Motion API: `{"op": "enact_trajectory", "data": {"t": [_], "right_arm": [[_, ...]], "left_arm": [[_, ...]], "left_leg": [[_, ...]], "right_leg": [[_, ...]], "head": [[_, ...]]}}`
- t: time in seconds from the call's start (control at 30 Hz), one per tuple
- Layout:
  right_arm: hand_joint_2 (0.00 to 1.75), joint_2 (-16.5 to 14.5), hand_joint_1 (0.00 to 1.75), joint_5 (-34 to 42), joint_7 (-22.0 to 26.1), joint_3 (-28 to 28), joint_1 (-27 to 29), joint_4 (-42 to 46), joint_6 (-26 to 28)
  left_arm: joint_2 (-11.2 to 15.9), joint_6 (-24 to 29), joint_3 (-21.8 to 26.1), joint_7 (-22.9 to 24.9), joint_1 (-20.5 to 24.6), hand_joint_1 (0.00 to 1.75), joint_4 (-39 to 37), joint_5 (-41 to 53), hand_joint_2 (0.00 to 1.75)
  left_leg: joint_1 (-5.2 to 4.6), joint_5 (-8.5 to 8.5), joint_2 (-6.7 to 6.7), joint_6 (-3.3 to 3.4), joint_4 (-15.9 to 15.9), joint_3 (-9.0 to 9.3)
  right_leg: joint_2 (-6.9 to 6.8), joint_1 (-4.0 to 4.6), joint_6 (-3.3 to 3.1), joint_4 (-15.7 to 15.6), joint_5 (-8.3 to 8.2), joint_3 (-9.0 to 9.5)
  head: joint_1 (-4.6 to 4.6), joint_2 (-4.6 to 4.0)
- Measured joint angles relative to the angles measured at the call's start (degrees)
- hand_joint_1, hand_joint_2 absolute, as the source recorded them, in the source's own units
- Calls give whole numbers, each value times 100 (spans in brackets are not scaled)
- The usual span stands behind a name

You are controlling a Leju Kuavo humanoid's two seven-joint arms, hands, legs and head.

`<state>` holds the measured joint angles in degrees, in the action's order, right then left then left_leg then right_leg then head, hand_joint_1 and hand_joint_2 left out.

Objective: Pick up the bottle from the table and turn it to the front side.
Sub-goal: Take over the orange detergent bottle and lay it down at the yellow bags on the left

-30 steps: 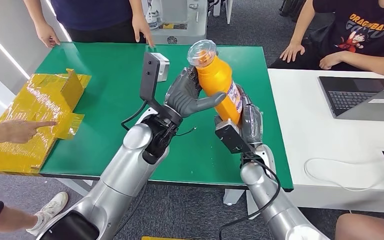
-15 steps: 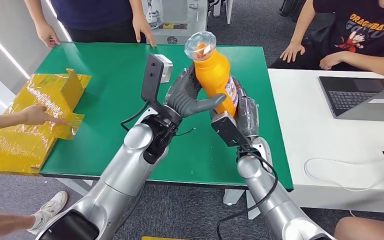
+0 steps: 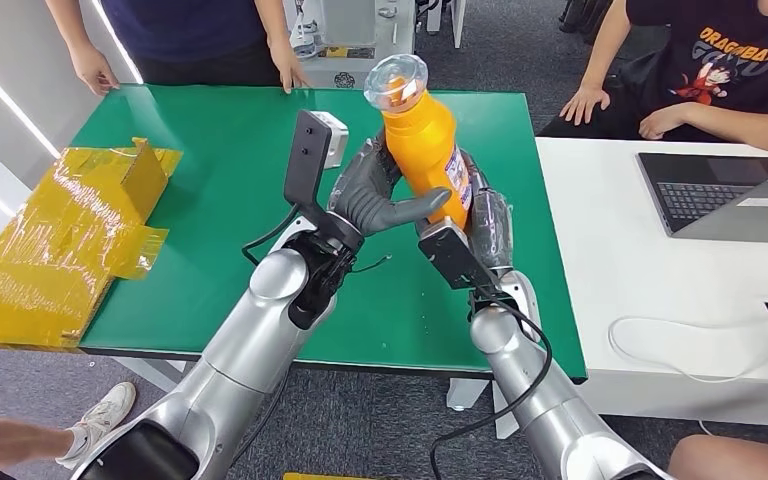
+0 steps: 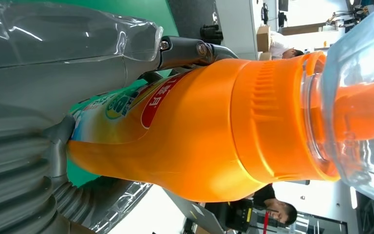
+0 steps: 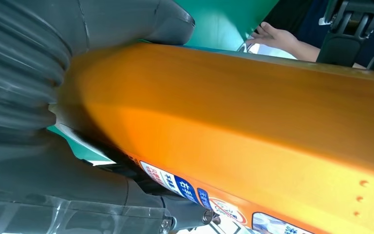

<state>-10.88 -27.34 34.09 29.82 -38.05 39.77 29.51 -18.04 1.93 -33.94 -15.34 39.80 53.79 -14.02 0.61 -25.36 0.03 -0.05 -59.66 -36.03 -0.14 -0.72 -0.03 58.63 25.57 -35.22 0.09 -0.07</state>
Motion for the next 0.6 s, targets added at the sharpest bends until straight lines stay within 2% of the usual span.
{"op": "enact_trajectory", "data": {"t": [0.23, 0.6], "right_arm": [[175, -2, 175, 68, -17, 6, -41, -51, -49], [175, -2, 175, 77, -15, 6, -57, -92, -49]], "left_arm": [[-108, 208, 5, -84, -2, 0, -50, 1, 175], [-154, 220, 15, -86, -2, 0, -73, 1, 175]], "left_leg": [[0, 0, 0, 0, 0, 0], [0, 0, 0, 0, 0, 0]], "right_leg": [[0, 0, 0, 0, 0, 0], [0, 0, 0, 0, 0, 0]], "head": [[0, 0], [0, 0]]}}
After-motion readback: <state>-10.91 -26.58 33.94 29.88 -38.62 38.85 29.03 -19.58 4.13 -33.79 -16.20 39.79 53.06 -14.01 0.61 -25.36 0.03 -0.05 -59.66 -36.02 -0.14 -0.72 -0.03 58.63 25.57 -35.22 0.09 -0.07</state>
